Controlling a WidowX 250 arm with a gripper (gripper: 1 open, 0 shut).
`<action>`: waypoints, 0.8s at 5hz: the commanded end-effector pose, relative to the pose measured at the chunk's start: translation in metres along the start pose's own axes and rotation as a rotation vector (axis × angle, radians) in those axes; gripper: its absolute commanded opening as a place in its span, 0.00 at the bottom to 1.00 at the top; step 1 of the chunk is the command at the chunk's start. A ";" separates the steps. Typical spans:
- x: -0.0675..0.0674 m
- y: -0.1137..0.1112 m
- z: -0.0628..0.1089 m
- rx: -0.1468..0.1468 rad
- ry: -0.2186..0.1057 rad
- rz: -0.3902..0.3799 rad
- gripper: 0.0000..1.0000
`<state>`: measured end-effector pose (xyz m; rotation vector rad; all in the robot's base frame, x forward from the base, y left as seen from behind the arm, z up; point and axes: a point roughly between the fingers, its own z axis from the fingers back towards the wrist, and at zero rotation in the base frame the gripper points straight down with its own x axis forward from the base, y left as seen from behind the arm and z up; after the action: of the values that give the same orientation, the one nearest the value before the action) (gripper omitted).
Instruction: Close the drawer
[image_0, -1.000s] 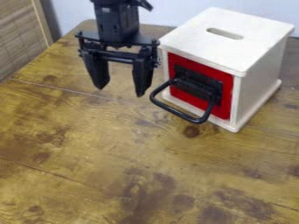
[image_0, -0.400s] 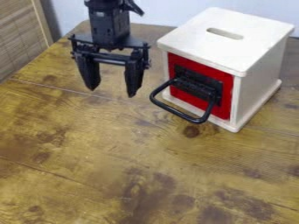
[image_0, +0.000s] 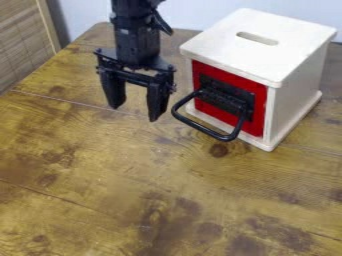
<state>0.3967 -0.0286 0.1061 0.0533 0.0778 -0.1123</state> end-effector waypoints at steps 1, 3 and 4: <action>0.004 -0.003 0.028 0.024 -0.083 -0.029 1.00; -0.001 -0.005 0.035 0.040 -0.095 -0.032 1.00; -0.006 -0.005 0.043 0.044 -0.097 -0.034 1.00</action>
<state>0.3947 -0.0304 0.1079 0.0803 0.0885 -0.1331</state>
